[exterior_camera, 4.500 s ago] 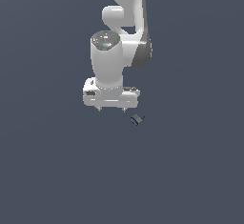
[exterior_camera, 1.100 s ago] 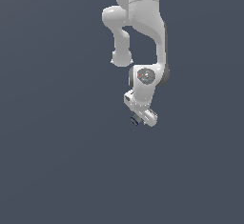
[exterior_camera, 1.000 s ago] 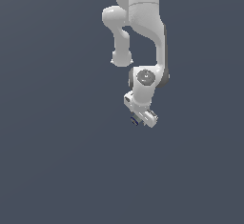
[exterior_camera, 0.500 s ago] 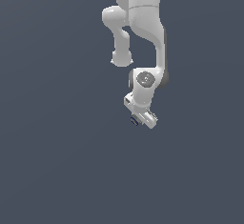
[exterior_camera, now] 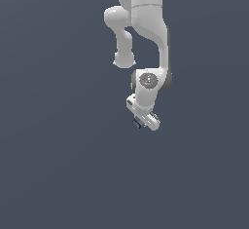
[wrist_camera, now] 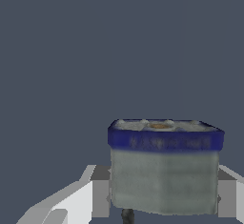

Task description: Pick up the object and move it to a goal position.

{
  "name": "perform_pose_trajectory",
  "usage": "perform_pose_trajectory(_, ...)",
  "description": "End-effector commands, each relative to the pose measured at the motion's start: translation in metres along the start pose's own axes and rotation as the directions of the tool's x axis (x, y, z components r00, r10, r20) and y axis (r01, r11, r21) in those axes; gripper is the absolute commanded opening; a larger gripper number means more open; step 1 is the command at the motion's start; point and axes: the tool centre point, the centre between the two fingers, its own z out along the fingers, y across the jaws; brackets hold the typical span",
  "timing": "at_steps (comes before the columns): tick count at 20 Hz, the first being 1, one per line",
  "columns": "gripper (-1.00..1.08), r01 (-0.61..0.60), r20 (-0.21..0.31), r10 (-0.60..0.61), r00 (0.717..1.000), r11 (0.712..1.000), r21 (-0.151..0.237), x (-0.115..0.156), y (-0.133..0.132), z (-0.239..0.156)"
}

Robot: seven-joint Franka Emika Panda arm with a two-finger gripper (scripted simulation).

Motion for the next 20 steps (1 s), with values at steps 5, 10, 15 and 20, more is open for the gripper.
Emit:
perform_pose_trajectory(5,-1.0,0.0,-0.001,0.0,1.0,1.0,0.001,0.007,0.003,-0.024)
perform_pose_trajectory(10,-1.0,-0.001,0.0,0.001,1.0,1.0,0.001,0.017,0.008,-0.059)
perform_pose_trajectory(15,-1.0,-0.002,0.0,0.002,1.0,1.0,0.001,0.032,0.015,-0.107)
perform_pose_trajectory(20,-1.0,-0.002,0.0,0.002,1.0,1.0,0.001,0.049,0.022,-0.163)
